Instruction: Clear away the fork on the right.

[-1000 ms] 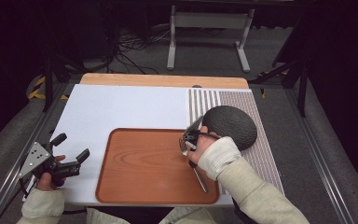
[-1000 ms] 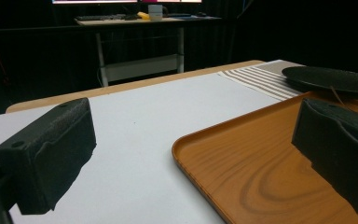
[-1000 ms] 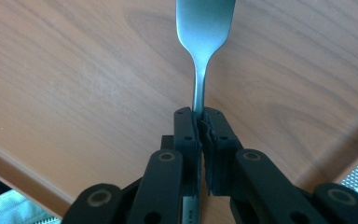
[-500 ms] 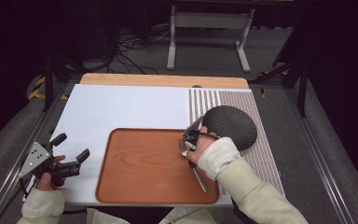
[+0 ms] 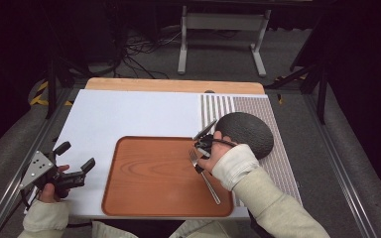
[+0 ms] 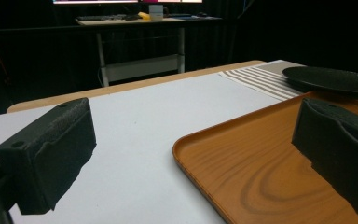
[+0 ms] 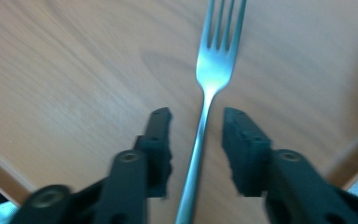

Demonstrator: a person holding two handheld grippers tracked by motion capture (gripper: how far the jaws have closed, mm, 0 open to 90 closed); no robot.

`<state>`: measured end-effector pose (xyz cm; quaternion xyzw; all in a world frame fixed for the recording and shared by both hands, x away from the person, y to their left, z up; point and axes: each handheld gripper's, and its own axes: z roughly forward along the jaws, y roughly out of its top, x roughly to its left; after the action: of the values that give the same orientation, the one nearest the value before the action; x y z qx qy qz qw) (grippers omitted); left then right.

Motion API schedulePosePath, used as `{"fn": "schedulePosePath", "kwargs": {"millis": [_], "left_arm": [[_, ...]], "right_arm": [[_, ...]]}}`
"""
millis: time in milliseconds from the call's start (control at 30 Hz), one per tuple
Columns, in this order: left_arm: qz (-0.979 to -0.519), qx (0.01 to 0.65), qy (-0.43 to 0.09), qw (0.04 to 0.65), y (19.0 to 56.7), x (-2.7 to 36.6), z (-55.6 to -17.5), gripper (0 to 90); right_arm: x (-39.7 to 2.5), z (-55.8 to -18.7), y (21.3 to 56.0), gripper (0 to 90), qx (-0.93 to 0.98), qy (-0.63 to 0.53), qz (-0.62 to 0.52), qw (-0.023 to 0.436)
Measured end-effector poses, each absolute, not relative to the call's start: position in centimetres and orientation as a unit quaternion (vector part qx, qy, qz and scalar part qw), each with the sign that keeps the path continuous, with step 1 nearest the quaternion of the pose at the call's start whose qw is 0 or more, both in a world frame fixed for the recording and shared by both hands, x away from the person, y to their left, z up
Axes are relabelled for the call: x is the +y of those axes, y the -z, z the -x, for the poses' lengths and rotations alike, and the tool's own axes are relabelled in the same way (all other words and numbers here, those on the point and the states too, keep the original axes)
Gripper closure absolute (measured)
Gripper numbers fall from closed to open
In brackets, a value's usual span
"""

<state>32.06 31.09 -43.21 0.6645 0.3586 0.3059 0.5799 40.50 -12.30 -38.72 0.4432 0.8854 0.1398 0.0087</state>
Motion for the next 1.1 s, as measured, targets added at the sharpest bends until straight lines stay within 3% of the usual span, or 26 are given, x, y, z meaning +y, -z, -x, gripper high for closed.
{"fn": "schedulePosePath", "kwargs": {"millis": [467,567,767,867,1100], "left_arm": [[-0.663,0.359,-0.308,0.580,43.2,31.1,-32.1,0.0],[-0.664,0.359,-0.308,0.580,43.2,31.1,-32.1,0.0],[-0.663,0.359,-0.308,0.580,43.2,31.1,-32.1,0.0],[-0.663,0.359,-0.308,0.580,43.2,31.1,-32.1,0.0],[-0.663,0.358,-0.308,0.580,43.2,31.1,-32.1,0.0]], "right_arm": [[-11.9,-40.3,37.4,22.8,0.911,-0.279,-0.291,0.088],[-11.7,-40.3,37.7,23.2,0.913,-0.298,-0.258,0.101],[-11.5,-40.6,38.8,32.5,0.913,-0.328,-0.225,0.088],[-11.5,-40.8,39.4,47.1,0.912,-0.341,-0.207,0.097],[-11.7,-41.3,40.5,70.0,0.916,-0.341,-0.183,0.107]]}}
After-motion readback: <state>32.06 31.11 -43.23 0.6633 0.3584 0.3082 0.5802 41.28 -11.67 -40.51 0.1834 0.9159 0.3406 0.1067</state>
